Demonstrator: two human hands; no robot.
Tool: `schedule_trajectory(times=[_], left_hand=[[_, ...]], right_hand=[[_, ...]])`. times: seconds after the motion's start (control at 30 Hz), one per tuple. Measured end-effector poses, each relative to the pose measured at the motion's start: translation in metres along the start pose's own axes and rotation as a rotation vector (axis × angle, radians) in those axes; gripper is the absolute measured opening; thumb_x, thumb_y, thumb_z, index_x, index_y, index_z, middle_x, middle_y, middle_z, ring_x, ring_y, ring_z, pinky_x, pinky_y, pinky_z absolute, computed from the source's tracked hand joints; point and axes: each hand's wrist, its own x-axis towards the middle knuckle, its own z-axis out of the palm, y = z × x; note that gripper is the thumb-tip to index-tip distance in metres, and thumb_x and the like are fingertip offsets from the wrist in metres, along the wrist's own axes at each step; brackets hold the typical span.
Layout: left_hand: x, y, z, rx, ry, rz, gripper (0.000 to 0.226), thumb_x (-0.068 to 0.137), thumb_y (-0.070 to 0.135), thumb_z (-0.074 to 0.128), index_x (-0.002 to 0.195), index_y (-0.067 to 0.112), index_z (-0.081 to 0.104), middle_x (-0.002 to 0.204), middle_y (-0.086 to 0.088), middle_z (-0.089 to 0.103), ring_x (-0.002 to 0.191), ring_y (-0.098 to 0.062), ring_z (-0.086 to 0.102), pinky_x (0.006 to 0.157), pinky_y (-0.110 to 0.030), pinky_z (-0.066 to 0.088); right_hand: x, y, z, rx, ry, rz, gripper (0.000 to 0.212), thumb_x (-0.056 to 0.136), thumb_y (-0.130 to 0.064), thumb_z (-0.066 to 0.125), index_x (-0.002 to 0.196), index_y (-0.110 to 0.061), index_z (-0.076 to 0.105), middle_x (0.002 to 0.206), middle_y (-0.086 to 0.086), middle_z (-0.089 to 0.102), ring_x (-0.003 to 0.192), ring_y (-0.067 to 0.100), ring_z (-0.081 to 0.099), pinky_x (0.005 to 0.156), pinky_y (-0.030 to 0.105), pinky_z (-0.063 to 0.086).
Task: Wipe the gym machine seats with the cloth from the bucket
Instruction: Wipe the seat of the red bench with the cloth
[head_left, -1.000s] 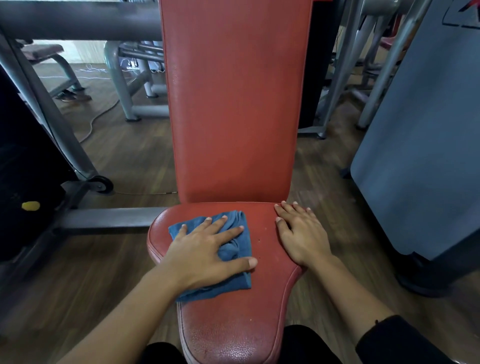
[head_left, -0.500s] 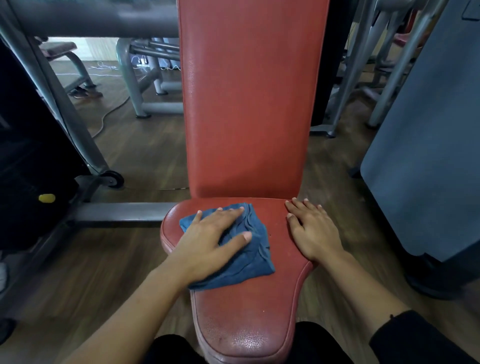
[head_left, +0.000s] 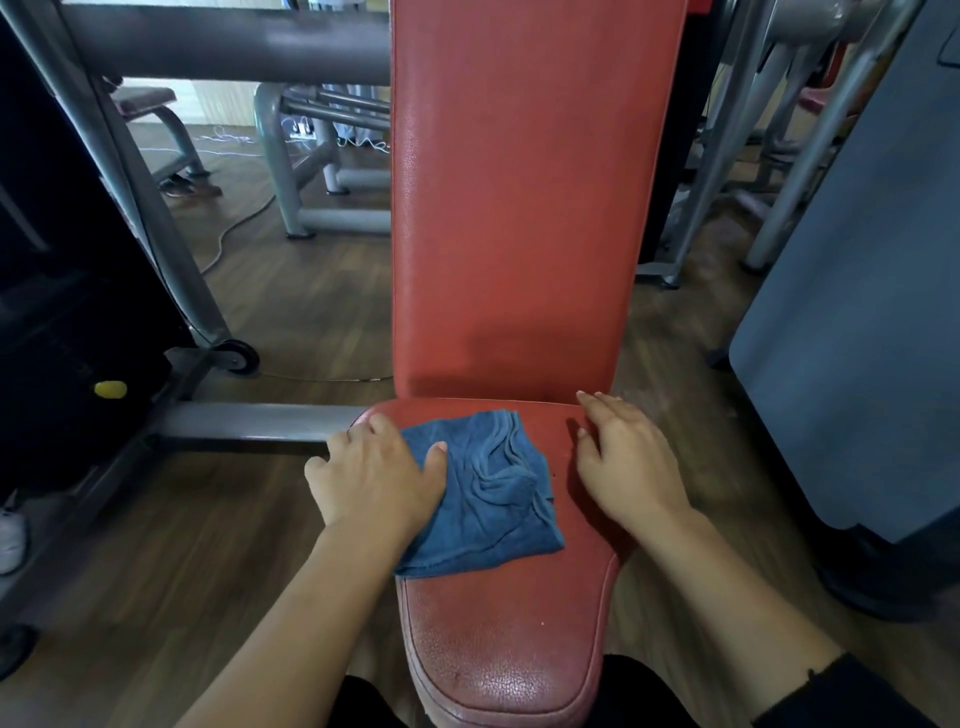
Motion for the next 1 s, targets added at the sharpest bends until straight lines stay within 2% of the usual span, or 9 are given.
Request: schedule_trajectory(times=[0.07,0.13,0.2,0.3,0.5,0.6,0.77,0.93,1.0], left_hand=[[0.002,0.001,0.000,-0.031,-0.031,-0.040,0.072,0.088,0.067,0.030,0.122,0.006,0.046,0.123,-0.010,0.055,0.114,-0.026,0.049,0.083,-0.038,0.038],[0.002,0.001,0.000,-0.043,-0.054,-0.070,0.075,0.087,0.068,0.030,0.124,0.004,0.045,0.123,-0.011,0.055,0.114,-0.026,0.049,0.084,-0.039,0.039],[0.002,0.001,-0.001,-0.038,-0.064,-0.090,0.077,0.087,0.069,0.031,0.124,0.004,0.045,0.122,-0.011,0.056,0.113,-0.026,0.049,0.082,-0.038,0.039],[0.002,0.002,0.000,-0.053,-0.068,-0.101,0.069,0.088,0.065,0.035,0.121,0.005,0.044,0.120,-0.010,0.056,0.111,-0.026,0.050,0.079,-0.037,0.039],[0.000,0.014,0.002,-0.162,0.004,-0.046,0.036,0.093,0.040,0.043,0.107,0.008,0.047,0.112,-0.010,0.056,0.106,-0.026,0.052,0.073,-0.036,0.041],[0.000,0.018,0.003,-0.172,-0.007,-0.042,0.034,0.093,0.037,0.044,0.111,0.007,0.043,0.117,-0.015,0.051,0.108,-0.029,0.050,0.077,-0.038,0.046],[0.003,0.016,0.007,-0.184,-0.018,-0.066,0.039,0.093,0.041,0.044,0.119,0.012,0.039,0.120,-0.020,0.043,0.109,-0.034,0.046,0.084,-0.041,0.044],[0.005,0.018,0.007,-0.126,0.024,-0.038,0.032,0.095,0.040,0.043,0.113,0.014,0.037,0.113,-0.014,0.055,0.107,-0.032,0.052,0.079,-0.039,0.041],[0.004,0.020,0.006,-0.162,0.051,-0.024,0.028,0.097,0.038,0.042,0.109,0.014,0.035,0.112,-0.012,0.054,0.104,-0.030,0.053,0.079,-0.036,0.041]], right_hand=[[-0.002,-0.022,-0.003,-0.008,-0.022,0.007,0.045,0.095,-0.029,0.044,0.135,-0.012,0.050,0.133,0.009,0.055,0.123,0.028,0.047,0.103,0.038,0.035],[-0.004,-0.046,-0.004,-0.094,-0.112,0.033,0.052,0.096,-0.048,0.034,0.130,-0.013,0.052,0.128,0.008,0.057,0.118,0.028,0.046,0.097,0.039,0.034],[-0.006,-0.062,-0.002,-0.164,-0.204,0.052,0.067,0.091,-0.063,0.027,0.125,-0.012,0.054,0.126,0.008,0.056,0.118,0.027,0.044,0.096,0.040,0.032],[-0.008,-0.072,0.002,-0.205,-0.265,0.054,0.076,0.085,-0.071,0.030,0.126,-0.011,0.052,0.126,0.008,0.053,0.118,0.026,0.043,0.097,0.038,0.031],[-0.013,-0.075,0.002,-0.107,-0.203,0.045,0.056,0.090,-0.059,0.041,0.113,-0.010,0.049,0.105,0.008,0.064,0.104,0.027,0.056,0.090,0.038,0.036],[-0.017,-0.079,0.005,-0.020,-0.185,0.034,0.049,0.093,-0.055,0.041,0.113,-0.010,0.044,0.099,0.008,0.065,0.098,0.028,0.059,0.085,0.038,0.039],[-0.017,-0.076,0.009,0.055,-0.154,0.056,0.057,0.087,-0.067,0.040,0.108,-0.014,0.043,0.093,0.007,0.066,0.092,0.028,0.061,0.077,0.038,0.042],[-0.015,-0.075,0.011,0.180,-0.148,0.078,0.038,0.093,-0.049,0.048,0.113,-0.017,0.041,0.093,0.005,0.065,0.092,0.028,0.062,0.068,0.033,0.037],[-0.013,-0.077,0.010,0.245,-0.146,0.110,0.033,0.094,-0.043,0.050,0.115,-0.018,0.042,0.100,0.007,0.065,0.097,0.031,0.060,0.071,0.035,0.039]])
